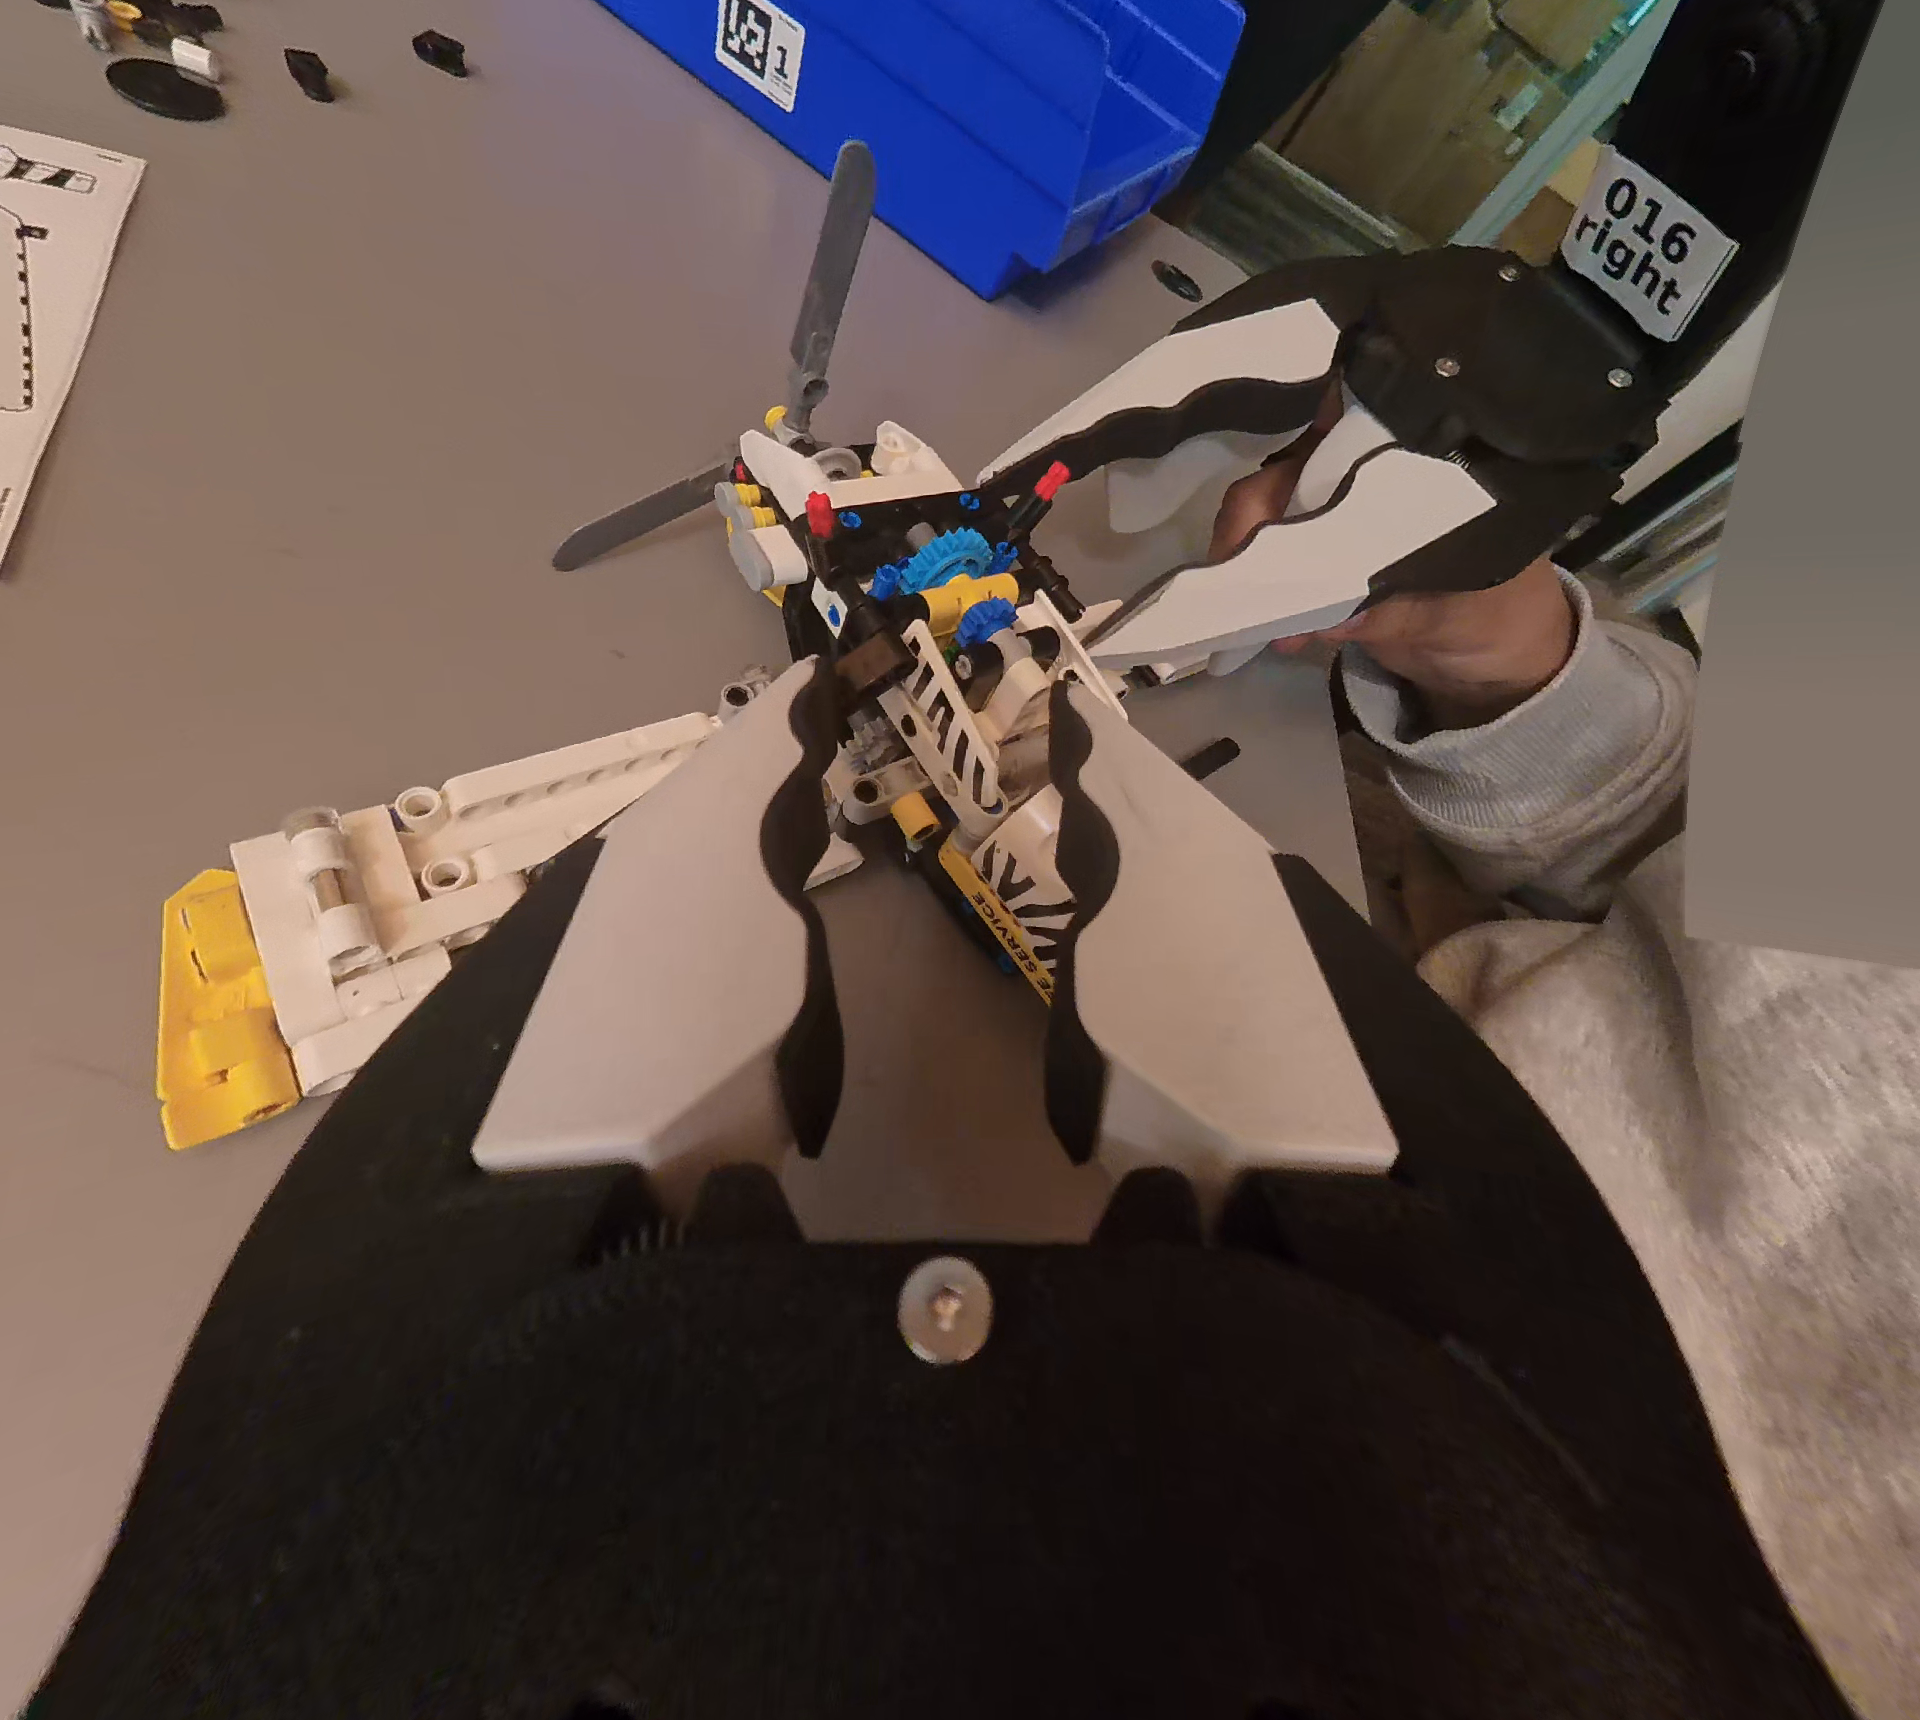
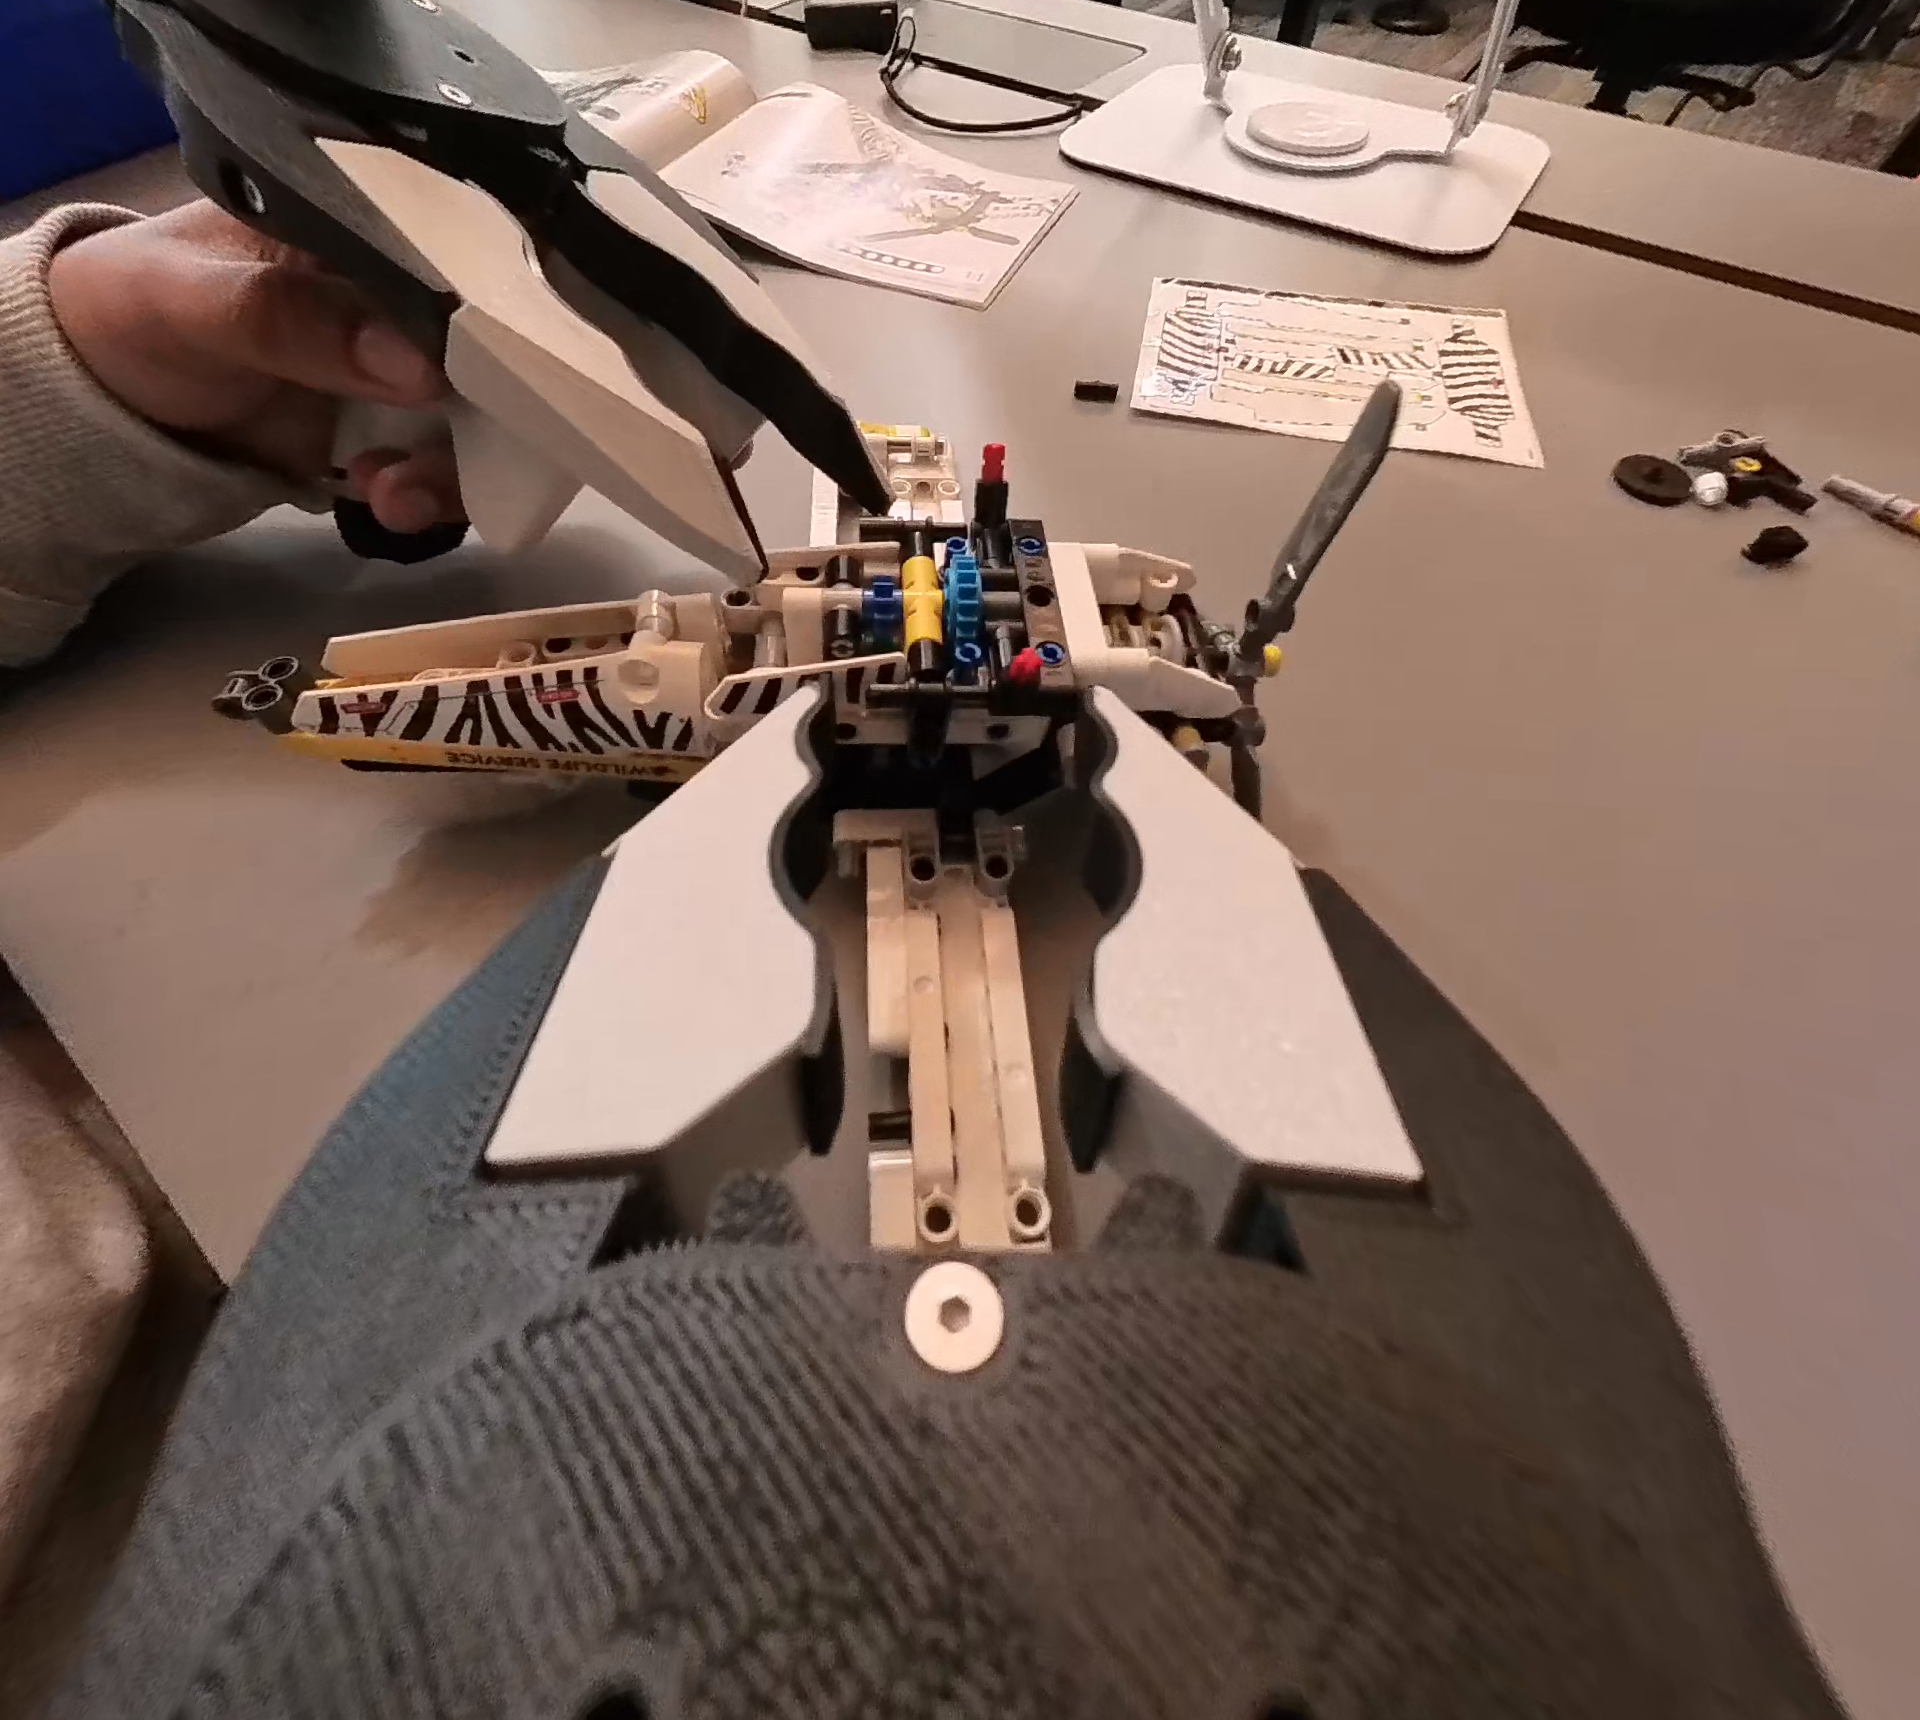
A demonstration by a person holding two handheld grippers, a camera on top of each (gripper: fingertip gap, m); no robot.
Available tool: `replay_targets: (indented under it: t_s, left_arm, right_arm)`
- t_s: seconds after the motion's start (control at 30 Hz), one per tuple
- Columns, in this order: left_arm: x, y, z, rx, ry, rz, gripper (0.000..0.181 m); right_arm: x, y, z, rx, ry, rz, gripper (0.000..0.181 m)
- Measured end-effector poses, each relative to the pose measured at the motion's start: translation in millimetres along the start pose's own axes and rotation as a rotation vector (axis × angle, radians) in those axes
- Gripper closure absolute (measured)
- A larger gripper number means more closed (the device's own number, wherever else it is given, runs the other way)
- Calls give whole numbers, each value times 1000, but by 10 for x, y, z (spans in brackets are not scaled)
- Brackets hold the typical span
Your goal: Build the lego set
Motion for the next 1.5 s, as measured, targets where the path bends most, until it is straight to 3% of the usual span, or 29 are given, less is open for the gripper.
replay_targets:
  t_s: [0.87, 1.1, 1.3, 1.5]
  left_arm:
    - [-2, 1, -10, 1, -8, -34, 150]
    - [1, 4, -2, 1, 0, -45, 149]
    - [27, -33, -25, -21, -10, -66, 146]
    - [58, -110, -64, -41, -49, -41, 146]
  right_arm:
    - [-20, -33, -13, -23, 9, -24, 144]
    - [123, 22, 26, 12, 13, 26, 136]
    - [168, 298, 269, 57, 164, -78, 153]
    - [6, 499, 494, 122, 313, -71, 154]
Point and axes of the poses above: each gripper's, where its closed fingertips meet, x back along the fingers, z out of its underside, y = z × x across the jaws, the point moved 6 cm from there along x, back along the fingers, and after that the axes turned 15 degrees about y, right-handed, at the moved point
